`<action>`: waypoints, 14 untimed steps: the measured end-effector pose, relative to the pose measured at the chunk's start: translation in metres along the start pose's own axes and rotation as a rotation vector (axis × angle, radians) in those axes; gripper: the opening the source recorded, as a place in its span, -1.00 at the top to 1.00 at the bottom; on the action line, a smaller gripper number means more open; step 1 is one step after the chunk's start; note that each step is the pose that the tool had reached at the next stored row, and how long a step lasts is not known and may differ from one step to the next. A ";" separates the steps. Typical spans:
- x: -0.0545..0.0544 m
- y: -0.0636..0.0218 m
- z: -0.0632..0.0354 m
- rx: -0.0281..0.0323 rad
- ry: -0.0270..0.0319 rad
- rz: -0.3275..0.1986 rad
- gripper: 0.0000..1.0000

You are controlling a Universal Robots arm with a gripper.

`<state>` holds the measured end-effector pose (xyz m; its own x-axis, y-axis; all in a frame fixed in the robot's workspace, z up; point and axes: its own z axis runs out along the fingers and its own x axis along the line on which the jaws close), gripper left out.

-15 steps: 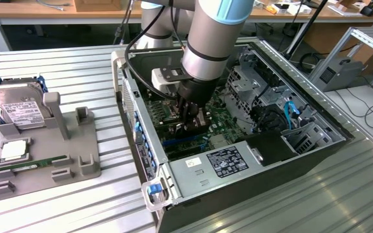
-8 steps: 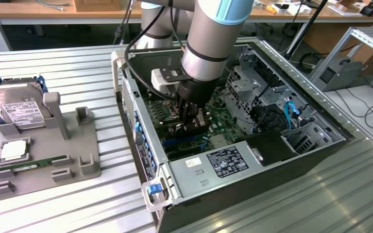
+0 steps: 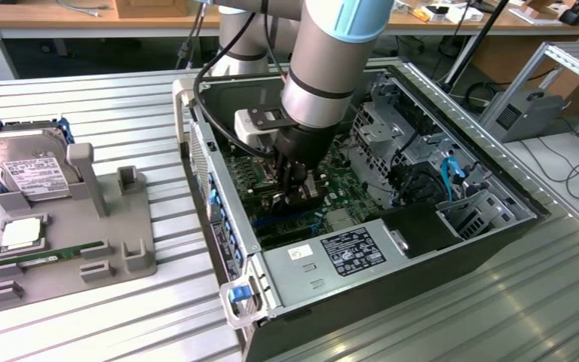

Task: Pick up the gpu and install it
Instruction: 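Insert the gpu into the slot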

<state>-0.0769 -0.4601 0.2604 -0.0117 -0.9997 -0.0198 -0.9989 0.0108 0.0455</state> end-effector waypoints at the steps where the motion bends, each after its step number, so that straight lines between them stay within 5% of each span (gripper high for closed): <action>1: 0.000 0.0000 0.0004 -0.0001 0.0001 0.000 0.47; 14: 0.000 -0.0002 0.0043 -0.0001 0.0000 0.000 0.47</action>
<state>-0.0769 -0.4601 0.2560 -0.0117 -0.9997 -0.0197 -0.9989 0.0108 0.0456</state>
